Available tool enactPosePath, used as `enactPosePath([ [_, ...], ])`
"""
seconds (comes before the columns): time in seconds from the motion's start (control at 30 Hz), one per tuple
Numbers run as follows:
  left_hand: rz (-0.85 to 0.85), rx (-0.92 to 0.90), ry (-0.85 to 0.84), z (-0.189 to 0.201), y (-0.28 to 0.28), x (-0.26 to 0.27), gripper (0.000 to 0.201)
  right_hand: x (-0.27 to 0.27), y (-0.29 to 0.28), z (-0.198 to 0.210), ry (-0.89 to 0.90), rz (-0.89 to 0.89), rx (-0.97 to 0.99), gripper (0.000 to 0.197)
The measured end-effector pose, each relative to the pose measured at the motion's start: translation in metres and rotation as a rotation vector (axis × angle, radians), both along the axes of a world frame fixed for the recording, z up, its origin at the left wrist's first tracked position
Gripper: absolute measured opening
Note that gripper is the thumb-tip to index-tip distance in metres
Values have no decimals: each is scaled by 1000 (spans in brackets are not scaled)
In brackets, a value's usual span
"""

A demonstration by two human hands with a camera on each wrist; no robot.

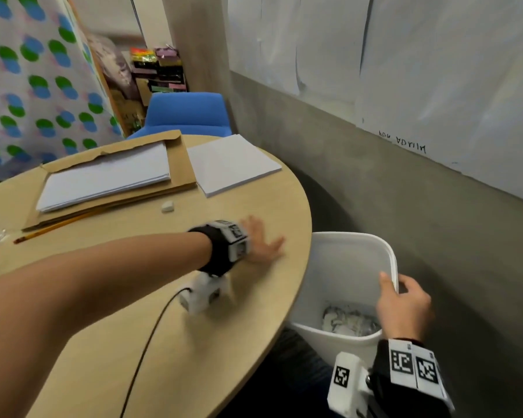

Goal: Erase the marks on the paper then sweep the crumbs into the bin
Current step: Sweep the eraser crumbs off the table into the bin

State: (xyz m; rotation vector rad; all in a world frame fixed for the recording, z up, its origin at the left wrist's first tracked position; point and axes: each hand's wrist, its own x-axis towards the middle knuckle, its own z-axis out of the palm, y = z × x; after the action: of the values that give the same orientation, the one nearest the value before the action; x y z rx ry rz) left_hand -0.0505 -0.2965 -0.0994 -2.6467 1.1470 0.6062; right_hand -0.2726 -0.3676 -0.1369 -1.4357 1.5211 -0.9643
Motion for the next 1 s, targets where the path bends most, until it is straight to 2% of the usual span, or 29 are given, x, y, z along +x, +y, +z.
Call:
enactPosePath([
  [0.07, -190, -95, 208, 12, -9, -61, 68, 0, 1, 0, 5, -2, 7, 29],
  [0.1, -273, -83, 340, 21, -11, -85, 59, 0, 2, 0, 2, -2, 5, 29],
  [0.17, -358, -91, 602, 40, -12, -112, 55, 0, 3, 1, -2, 2, -10, 30],
  [0.2, -353, -142, 635, 45, -12, -109, 56, 0, 4, 1, -5, 3, -14, 30],
  [0.27, -245, -289, 550, 48, -11, -86, 53, 0, 5, -1, -6, 2, -3, 30],
  [0.33, -91, -366, 389, 42, -9, -47, 50, 0, 6, -2, -10, 5, 8, 29],
  [0.43, 84, -162, 74, 15, -9, 43, 58, -1, 6, -2, -29, 9, 3, 28],
  [0.5, 117, -65, -10, 1, -6, 75, 61, -3, 7, -1, -29, 9, 3, 28],
  [0.57, 31, -137, 9, -4, -5, 52, 61, -5, 7, -1, -20, 7, -3, 28],
  [0.63, -68, -216, 105, 2, -5, -3, 66, -7, 6, 0, -19, -4, -4, 28],
  [0.7, -189, -186, 305, 17, -7, -61, 63, -8, 6, 1, -16, -9, -1, 29],
  [0.77, -245, -90, 592, 43, -10, -97, 56, -7, 8, 2, -14, -9, 2, 29],
  [0.83, -173, -228, 768, 65, -10, -106, 55, -6, 10, 3, -18, 0, -7, 29],
  [0.87, -95, -335, 747, 72, -7, -101, 55, -6, 11, 2, -16, 6, -12, 28],
  [0.93, 32, -473, 505, 68, 6, -67, 53, -5, 13, 0, -3, 14, -19, 28],
  [1.0, 126, -372, 226, 47, 31, -16, 57, -6, 15, -3, -4, 16, -21, 29],
])
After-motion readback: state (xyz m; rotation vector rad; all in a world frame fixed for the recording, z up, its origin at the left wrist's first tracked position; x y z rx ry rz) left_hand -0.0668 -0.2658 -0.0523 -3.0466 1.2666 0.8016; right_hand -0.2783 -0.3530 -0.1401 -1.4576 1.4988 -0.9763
